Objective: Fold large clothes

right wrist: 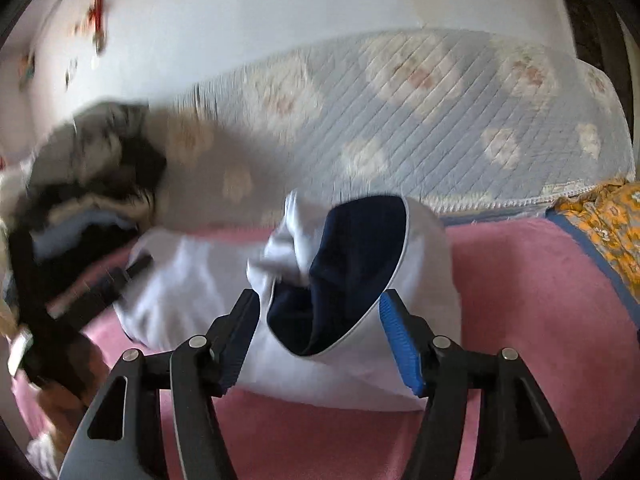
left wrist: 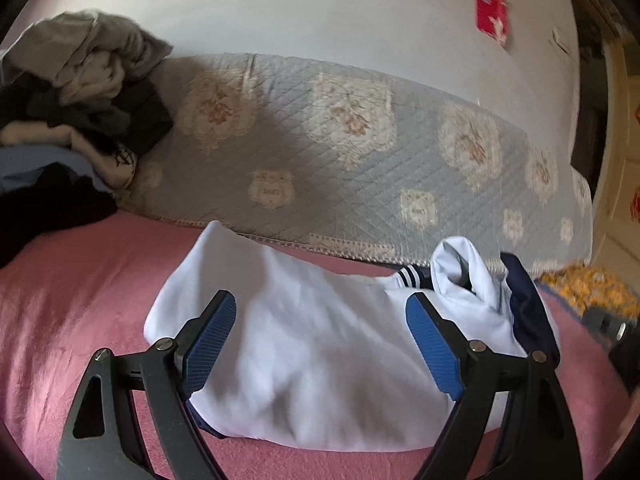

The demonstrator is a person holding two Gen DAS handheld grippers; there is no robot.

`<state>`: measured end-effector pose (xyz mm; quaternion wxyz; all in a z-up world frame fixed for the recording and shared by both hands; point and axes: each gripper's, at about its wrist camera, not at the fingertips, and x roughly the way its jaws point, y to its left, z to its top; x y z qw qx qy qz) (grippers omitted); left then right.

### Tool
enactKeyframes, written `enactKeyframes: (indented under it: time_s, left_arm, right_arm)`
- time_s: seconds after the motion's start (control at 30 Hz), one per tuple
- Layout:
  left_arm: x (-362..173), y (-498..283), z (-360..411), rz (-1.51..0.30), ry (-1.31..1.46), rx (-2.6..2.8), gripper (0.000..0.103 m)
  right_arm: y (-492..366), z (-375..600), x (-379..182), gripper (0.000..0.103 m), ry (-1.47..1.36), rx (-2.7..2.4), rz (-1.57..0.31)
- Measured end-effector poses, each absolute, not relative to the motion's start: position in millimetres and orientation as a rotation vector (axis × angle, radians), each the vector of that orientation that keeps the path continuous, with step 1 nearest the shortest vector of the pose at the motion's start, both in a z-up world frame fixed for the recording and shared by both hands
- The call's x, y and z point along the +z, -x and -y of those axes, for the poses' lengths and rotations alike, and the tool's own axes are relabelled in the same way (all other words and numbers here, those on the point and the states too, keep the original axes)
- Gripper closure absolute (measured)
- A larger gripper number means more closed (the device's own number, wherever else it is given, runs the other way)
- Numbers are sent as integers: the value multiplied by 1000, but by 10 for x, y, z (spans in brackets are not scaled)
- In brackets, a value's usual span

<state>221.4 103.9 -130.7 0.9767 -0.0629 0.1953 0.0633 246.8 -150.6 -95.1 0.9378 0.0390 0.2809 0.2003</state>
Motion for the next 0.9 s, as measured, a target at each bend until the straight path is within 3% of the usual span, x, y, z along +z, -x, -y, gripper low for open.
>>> enactKeyframes:
  time_s: [0.27, 0.4, 0.5, 0.67, 0.9]
  left_arm:
    - [-1316, -2203, -878, -368, 20, 176, 17]
    - [-1343, -2249, -946, -398, 49, 175, 17]
    - [-1361, -2276, -939, -413, 42, 175, 17]
    - [-1396, -2293, -859, -423, 4, 183, 17]
    - [-1368, -2287, -924, -424, 40, 152, 17]
  right_arm:
    - [-2885, 1398, -854, 33, 54, 246, -521]
    - [-3188, 1284, -1149, 33, -41, 380, -646]
    - [-3185, 1285, -1416, 43, -161, 468, -694]
    - [-3070, 1106, -1625, 64, -59, 545, -712]
    - [-2969, 1096, -1613, 66, -58, 527, -695]
